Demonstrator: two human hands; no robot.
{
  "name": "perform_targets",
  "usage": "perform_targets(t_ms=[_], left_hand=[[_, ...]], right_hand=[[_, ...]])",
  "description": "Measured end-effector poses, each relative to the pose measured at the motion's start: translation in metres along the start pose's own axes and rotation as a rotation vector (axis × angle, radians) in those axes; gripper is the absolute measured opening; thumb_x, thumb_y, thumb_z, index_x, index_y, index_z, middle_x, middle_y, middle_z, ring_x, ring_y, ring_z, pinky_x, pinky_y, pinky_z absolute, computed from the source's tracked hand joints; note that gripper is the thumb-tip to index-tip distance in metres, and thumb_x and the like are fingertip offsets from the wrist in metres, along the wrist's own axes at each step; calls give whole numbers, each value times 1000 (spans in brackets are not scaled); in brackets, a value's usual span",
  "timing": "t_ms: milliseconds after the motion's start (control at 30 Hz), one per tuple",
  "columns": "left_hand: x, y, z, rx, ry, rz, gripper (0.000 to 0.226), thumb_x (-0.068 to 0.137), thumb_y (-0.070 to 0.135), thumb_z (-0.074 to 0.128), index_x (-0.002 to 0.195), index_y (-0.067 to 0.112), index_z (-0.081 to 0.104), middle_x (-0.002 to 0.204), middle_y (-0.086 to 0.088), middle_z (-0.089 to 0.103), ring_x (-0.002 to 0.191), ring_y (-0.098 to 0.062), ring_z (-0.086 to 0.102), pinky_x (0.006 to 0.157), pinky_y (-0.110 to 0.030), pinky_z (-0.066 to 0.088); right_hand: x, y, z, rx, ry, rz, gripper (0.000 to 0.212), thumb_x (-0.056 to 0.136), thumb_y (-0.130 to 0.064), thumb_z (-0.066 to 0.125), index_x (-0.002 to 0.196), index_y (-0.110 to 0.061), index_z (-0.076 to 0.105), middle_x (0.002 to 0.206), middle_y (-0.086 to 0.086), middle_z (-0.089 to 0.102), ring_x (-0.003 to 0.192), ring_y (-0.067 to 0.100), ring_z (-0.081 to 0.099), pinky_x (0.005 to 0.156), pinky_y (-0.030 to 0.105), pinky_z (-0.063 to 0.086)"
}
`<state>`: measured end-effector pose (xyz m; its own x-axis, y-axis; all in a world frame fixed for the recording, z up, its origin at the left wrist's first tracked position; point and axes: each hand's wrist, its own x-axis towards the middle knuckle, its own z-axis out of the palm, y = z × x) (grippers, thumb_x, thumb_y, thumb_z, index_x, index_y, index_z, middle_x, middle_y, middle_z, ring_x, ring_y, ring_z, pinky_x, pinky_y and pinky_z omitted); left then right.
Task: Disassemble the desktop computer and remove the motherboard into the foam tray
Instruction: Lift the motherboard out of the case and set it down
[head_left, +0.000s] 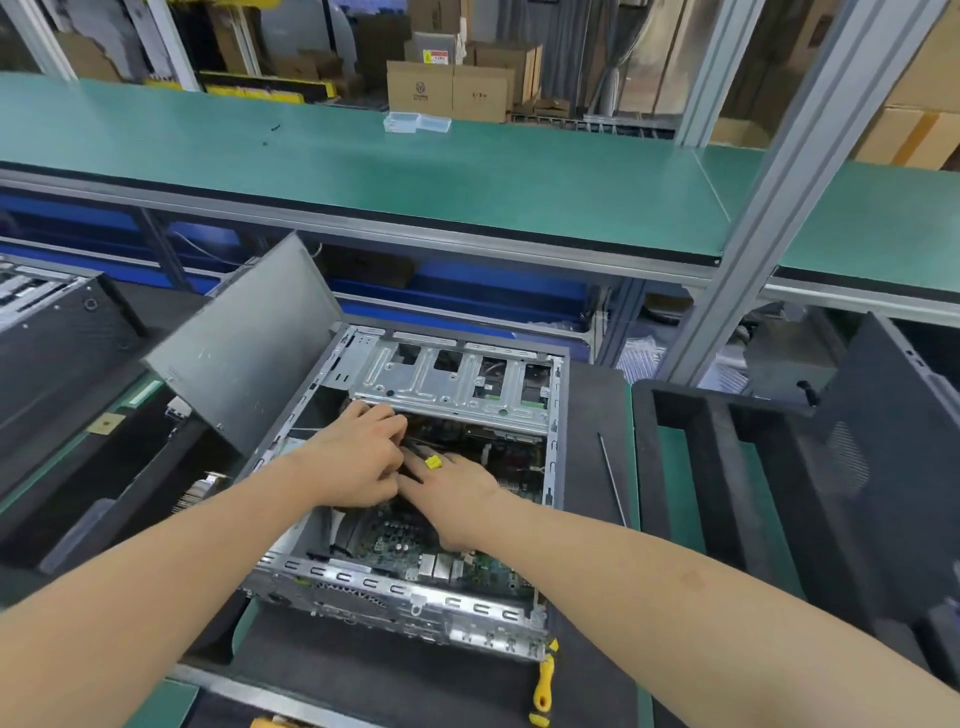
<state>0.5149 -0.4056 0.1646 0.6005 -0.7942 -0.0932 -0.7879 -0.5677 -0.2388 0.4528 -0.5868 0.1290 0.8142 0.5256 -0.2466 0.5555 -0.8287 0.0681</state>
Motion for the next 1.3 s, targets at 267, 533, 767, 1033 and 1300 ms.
perform_targets(t_ms=[267, 533, 767, 1033, 1300], left_hand=[[-36, -51, 24, 10, -17, -62, 35, 90, 43, 43, 82, 28, 73, 106, 7, 53, 109, -19, 45, 97, -38, 37], [-70, -91, 37, 17, 2, -161, 28, 94, 37, 55, 88, 23, 78, 105, 5, 59, 112, -20, 54, 100, -43, 36], [-87, -94, 31, 18, -128, -317, 33, 102, 41, 47, 111, 26, 75, 122, 6, 55, 130, -15, 45, 115, -48, 19], [-98, -85, 24, -21, -220, -414, 36, 107, 47, 41, 119, 27, 68, 128, 7, 47, 135, -10, 39, 119, -46, 17], [-100, -104, 30, -30, -174, -256, 25, 95, 41, 53, 109, 30, 71, 123, 6, 50, 129, -17, 41, 105, -44, 26]], right_hand=[[52, -35, -9, 54, -40, 21, 111, 82, -18, 79, 163, -28, 4, 172, 6, -12, 159, 30, 0, 129, 46, 10], [93, -69, -21, 137, -61, 47, 111, 87, -15, 75, 164, -30, -4, 173, 11, 1, 159, 31, -3, 129, 46, 6], [102, -82, -20, 231, -84, 94, 113, 88, -8, 69, 163, -38, -10, 170, 6, -23, 158, 26, -15, 127, 46, 10], [100, -96, -16, 217, 65, 54, 97, 87, -2, 66, 165, -16, 12, 172, 13, 0, 159, 31, 5, 124, 47, 23], [108, -99, -27, 108, 154, 8, 93, 83, -8, 75, 161, -15, 24, 168, 14, 22, 155, 32, 21, 123, 46, 25]])
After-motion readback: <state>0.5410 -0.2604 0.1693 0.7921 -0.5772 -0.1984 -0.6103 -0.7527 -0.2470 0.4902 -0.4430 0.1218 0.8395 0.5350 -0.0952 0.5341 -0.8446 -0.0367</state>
